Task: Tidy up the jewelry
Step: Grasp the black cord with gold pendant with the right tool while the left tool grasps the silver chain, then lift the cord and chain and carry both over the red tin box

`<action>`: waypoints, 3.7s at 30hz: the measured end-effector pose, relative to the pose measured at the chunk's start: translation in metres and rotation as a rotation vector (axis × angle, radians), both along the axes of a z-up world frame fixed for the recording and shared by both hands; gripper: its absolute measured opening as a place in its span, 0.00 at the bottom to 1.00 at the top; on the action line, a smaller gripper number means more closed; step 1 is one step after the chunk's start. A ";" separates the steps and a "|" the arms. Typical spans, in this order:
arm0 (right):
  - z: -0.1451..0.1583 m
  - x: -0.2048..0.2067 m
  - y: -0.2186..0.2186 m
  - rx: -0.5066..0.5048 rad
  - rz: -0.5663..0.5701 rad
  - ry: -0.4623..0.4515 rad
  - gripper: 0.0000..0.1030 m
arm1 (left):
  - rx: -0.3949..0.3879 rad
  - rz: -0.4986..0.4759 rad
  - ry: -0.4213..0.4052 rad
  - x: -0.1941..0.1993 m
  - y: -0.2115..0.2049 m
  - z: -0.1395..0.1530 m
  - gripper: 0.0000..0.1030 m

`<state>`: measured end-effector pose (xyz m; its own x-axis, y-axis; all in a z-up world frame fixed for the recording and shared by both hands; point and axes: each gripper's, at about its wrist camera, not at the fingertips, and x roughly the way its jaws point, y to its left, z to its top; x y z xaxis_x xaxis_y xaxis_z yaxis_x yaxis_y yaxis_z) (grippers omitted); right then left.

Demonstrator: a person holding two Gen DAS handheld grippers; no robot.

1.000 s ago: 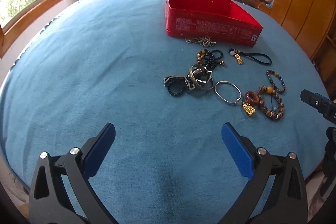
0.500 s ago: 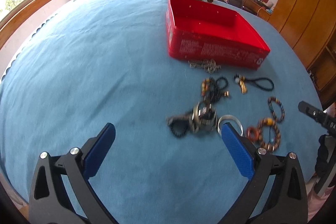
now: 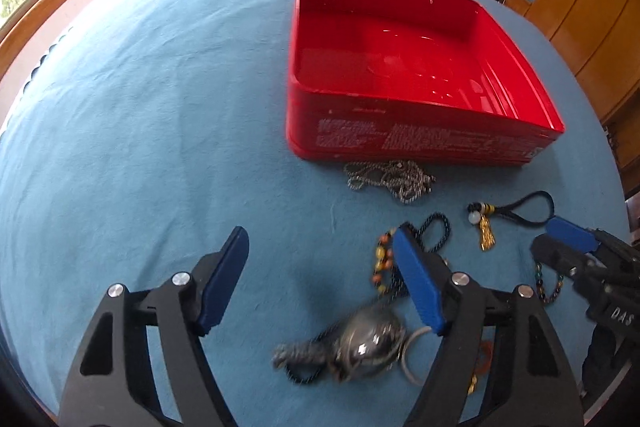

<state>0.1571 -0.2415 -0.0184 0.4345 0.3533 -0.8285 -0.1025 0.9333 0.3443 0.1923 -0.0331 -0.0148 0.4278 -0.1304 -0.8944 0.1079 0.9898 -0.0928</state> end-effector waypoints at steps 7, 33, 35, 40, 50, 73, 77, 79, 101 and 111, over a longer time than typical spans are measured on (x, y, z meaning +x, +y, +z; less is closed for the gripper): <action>-0.021 0.024 0.023 -0.013 0.051 0.070 0.38 | -0.012 -0.002 0.009 0.020 -0.008 -0.009 0.71; -0.023 0.023 -0.014 -0.077 -0.027 -0.021 0.11 | -0.056 -0.049 0.113 0.058 -0.072 -0.030 0.73; -0.023 0.023 -0.015 -0.080 -0.026 -0.023 0.11 | -0.032 -0.043 0.102 0.063 -0.079 -0.032 0.70; -0.021 0.024 -0.015 -0.074 -0.027 -0.022 0.11 | 0.006 -0.031 0.071 0.073 -0.085 -0.034 0.41; -0.018 0.020 -0.018 -0.053 -0.025 -0.030 0.11 | -0.076 -0.083 0.025 0.064 -0.089 -0.022 0.04; 0.028 -0.011 -0.036 -0.001 -0.026 -0.143 0.01 | -0.218 -0.148 -0.162 0.002 -0.052 0.056 0.04; 0.016 -0.006 -0.036 -0.018 -0.051 -0.074 0.06 | -0.219 -0.155 -0.171 -0.010 -0.047 0.061 0.04; 0.002 0.000 -0.033 -0.005 -0.036 -0.025 0.06 | -0.221 -0.154 -0.162 -0.010 -0.047 0.060 0.04; 0.004 0.006 -0.031 0.093 -0.027 -0.030 0.13 | -0.240 -0.150 -0.138 0.000 -0.044 0.050 0.04; 0.080 -0.029 -0.063 0.296 0.002 -0.182 0.13 | -0.250 -0.149 -0.152 0.000 -0.042 0.064 0.04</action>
<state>0.1279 -0.3043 0.0611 0.5649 0.5678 -0.5988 -0.1893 0.7955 0.5757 0.1920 -0.0747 0.0490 0.5132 -0.4093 -0.7544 0.2812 0.9107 -0.3028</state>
